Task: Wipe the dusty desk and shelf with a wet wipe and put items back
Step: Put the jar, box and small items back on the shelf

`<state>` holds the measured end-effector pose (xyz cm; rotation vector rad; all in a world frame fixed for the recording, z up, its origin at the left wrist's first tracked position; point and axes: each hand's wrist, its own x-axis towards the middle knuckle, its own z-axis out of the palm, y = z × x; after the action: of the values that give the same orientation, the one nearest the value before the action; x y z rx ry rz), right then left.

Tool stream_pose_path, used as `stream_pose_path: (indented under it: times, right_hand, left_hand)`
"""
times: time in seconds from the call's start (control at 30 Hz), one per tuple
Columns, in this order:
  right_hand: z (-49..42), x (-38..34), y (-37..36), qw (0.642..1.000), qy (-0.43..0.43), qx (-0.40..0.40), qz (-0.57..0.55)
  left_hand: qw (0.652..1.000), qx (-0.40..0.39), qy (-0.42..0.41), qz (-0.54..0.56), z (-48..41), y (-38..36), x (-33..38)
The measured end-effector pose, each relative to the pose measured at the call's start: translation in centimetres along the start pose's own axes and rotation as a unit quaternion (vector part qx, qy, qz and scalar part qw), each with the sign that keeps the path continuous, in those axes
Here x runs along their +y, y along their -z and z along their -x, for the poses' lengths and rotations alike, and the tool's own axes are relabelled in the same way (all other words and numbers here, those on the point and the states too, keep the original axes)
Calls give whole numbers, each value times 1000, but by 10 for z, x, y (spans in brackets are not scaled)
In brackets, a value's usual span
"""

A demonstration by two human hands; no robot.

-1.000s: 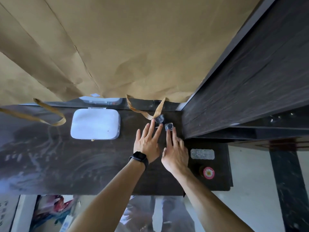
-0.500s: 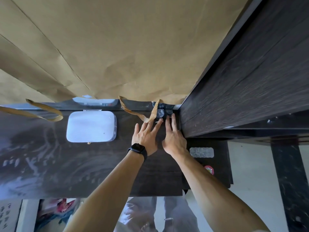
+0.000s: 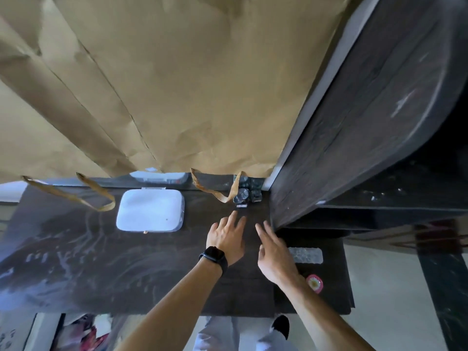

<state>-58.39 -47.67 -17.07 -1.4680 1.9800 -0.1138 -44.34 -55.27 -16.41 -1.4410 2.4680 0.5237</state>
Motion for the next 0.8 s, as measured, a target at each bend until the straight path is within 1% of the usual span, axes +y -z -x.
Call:
stream_pose_path:
  times: [0.1, 0.23, 0.33, 0.4, 0.47, 0.53, 0.6, 0.63, 0.67, 0.7, 0.73, 0.77, 0.8]
  right_hand:
    - [29, 21, 13, 999, 40, 11, 29]
    - [59, 49, 43, 989, 129, 45, 60]
    - [74, 70, 69, 973, 185, 118, 67]
    - [84, 84, 86, 965, 202, 154, 67]
    - [99, 93, 107, 958, 211, 184, 68]
    - [113, 100, 132, 943, 225, 239, 62]
    - [126, 102, 159, 922, 232, 306, 44]
    - [130, 103, 171, 910, 235, 340, 34]
    - [134, 105, 183, 898, 235, 370, 29]
    - [135, 108, 194, 888, 231, 396, 33]
    - [135, 109, 204, 888, 217, 404, 46]
    - [134, 111, 213, 894, 193, 399, 65]
    - [133, 113, 221, 907, 165, 377, 87]
  left_hand:
    - [999, 4, 45, 12, 31, -4, 14]
    - [996, 11, 86, 29, 67, -3, 39]
    - [992, 54, 106, 33, 87, -2, 61]
    - [990, 81, 107, 43, 95, -1, 78]
    - [986, 127, 90, 52, 101, 6, 98]
    - [972, 224, 45, 47, 104, 25, 122]
    - [937, 346, -23, 40, 104, 51, 149]
    - [918, 391, -59, 35, 104, 66, 163]
    - [903, 419, -92, 28, 103, 82, 177]
    - [898, 426, -114, 19, 100, 96, 190]
    - [902, 413, -125, 13, 95, 108, 203]
    - [914, 386, -124, 7, 87, 118, 214]
    - [927, 355, -117, 0, 79, 124, 223]
